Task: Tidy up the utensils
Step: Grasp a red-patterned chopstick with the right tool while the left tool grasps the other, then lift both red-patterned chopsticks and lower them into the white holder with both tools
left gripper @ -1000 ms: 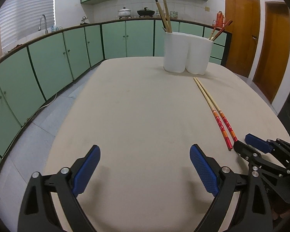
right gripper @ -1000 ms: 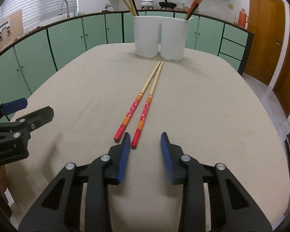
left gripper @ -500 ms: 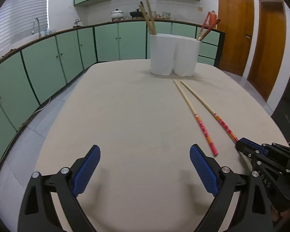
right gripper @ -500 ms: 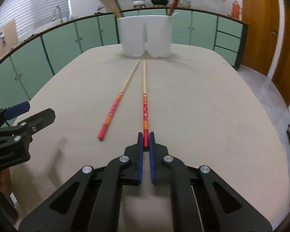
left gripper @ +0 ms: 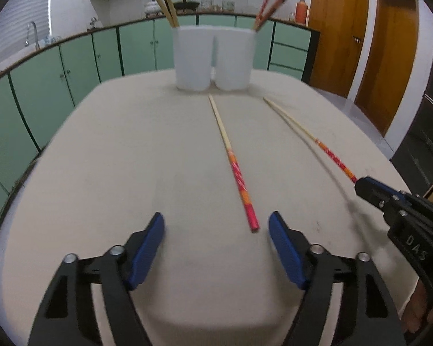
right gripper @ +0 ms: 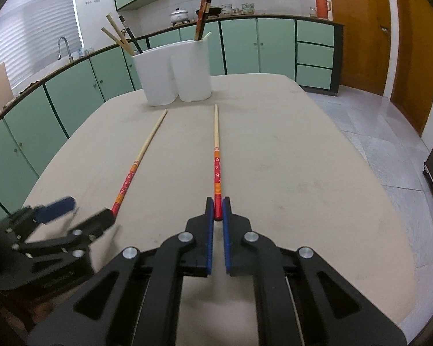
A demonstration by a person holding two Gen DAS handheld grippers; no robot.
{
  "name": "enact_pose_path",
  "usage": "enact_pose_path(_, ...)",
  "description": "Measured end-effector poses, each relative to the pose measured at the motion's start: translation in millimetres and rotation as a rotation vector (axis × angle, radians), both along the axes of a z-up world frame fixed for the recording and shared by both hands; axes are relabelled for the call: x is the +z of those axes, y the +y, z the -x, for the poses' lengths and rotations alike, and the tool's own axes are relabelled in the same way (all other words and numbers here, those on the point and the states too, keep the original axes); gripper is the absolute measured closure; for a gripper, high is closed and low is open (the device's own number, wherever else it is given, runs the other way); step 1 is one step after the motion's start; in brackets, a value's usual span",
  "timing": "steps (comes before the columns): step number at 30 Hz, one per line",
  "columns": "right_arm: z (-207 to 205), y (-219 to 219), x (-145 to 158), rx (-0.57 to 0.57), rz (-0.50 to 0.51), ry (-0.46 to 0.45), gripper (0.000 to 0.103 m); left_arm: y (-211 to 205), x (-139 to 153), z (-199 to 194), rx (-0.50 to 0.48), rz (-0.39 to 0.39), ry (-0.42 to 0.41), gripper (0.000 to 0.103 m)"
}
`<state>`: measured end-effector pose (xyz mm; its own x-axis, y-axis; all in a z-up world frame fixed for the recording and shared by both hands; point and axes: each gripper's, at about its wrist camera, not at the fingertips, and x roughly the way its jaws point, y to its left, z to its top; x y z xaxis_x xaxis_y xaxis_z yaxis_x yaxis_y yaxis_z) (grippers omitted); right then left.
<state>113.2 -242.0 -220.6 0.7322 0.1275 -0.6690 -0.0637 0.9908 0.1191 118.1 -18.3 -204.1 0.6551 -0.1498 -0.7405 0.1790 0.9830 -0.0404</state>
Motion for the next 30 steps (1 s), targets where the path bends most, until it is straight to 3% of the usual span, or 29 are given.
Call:
enact_pose_path(6,1.1,-2.2,0.0,0.009,0.002,-0.01,0.098,-9.2,-2.1,-3.2,0.022,-0.018,-0.012,0.042)
enact_pose_path(9,0.7,-2.4,-1.3,0.01,-0.003,-0.005,0.098,-15.2,-2.7,-2.1,0.014,-0.037,-0.023,0.056)
enact_pose_path(14,0.2,-2.9,-0.9,0.009,-0.008,-0.006,0.098,-30.1,-3.3,4.3,-0.039,-0.074,-0.05,0.089)
enact_pose_path(16,0.1,-2.6,-0.5,0.008,-0.009,-0.007,0.098,-32.7,-3.6,5.6,-0.048,-0.072,-0.055,0.094)
enact_pose_path(23,-0.3,-5.8,0.5,0.0,-0.02,-0.009,0.098,-14.1,6.5,4.1,-0.002,0.021,-0.051,0.097)
enact_pose_path(30,1.6,-3.6,10.1,0.008,0.012,-0.047,0.098,-3.4,32.2,14.1,0.01,0.025,-0.109,0.097)
